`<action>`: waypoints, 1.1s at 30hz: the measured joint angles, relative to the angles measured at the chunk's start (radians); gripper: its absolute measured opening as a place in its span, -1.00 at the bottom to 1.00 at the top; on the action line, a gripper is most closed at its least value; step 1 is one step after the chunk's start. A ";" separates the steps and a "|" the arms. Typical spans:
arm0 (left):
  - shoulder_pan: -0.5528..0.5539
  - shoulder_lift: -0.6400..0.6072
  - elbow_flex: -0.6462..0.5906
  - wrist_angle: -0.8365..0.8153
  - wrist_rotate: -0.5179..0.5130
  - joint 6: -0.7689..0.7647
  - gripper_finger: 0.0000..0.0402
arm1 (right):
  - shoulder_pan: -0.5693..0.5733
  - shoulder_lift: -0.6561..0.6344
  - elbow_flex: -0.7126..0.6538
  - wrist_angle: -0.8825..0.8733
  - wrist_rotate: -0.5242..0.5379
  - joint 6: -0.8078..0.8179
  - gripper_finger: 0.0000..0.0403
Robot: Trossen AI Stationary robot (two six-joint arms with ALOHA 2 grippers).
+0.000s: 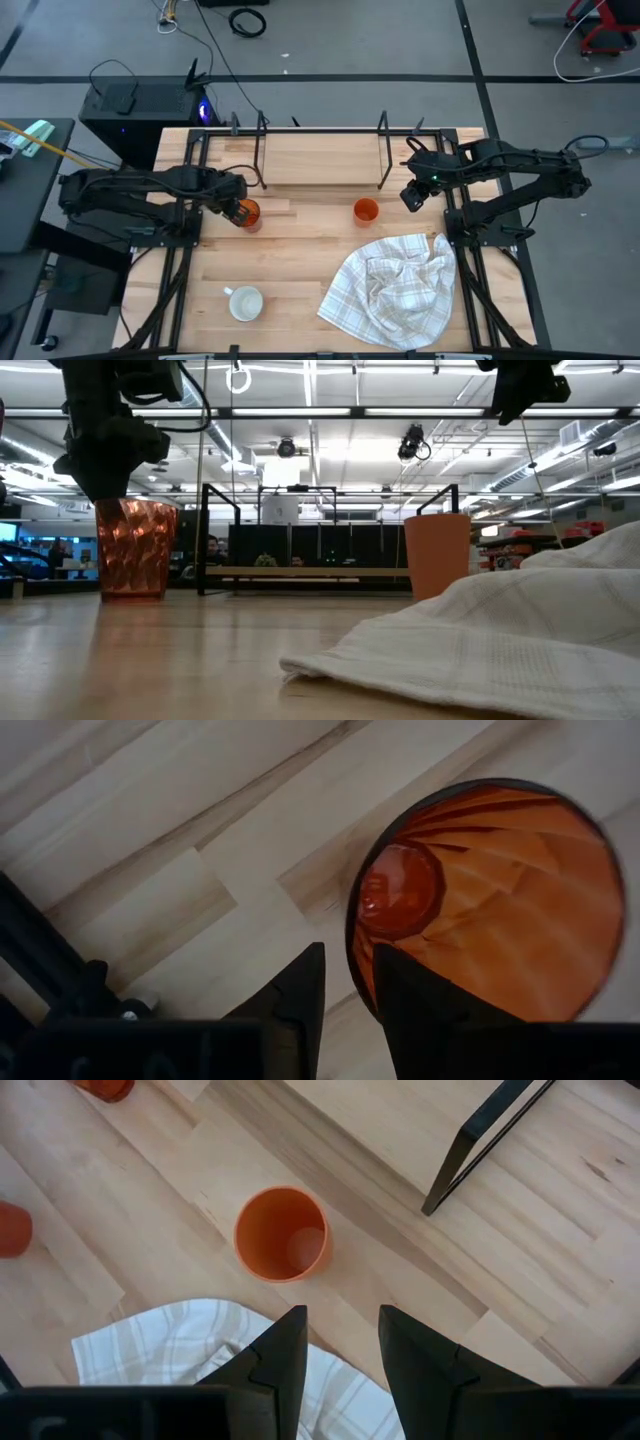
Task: Stack small to large cups/mugs on shelf
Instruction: Move the orange cup to the left of the dark orange cup
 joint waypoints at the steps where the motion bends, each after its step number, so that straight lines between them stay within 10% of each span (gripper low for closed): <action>1: 0.000 0.008 0.000 0.003 0.000 0.000 -0.53 | 0.000 0.000 0.000 0.000 0.000 0.000 -0.34; 21: 0.000 0.082 0.020 0.081 -0.001 0.026 -0.93 | 0.000 0.000 0.000 0.000 0.000 -0.007 -0.34; 33: 0.001 0.183 0.378 0.072 -0.018 0.158 -0.93 | 0.000 0.000 0.000 0.000 0.000 -0.009 -0.34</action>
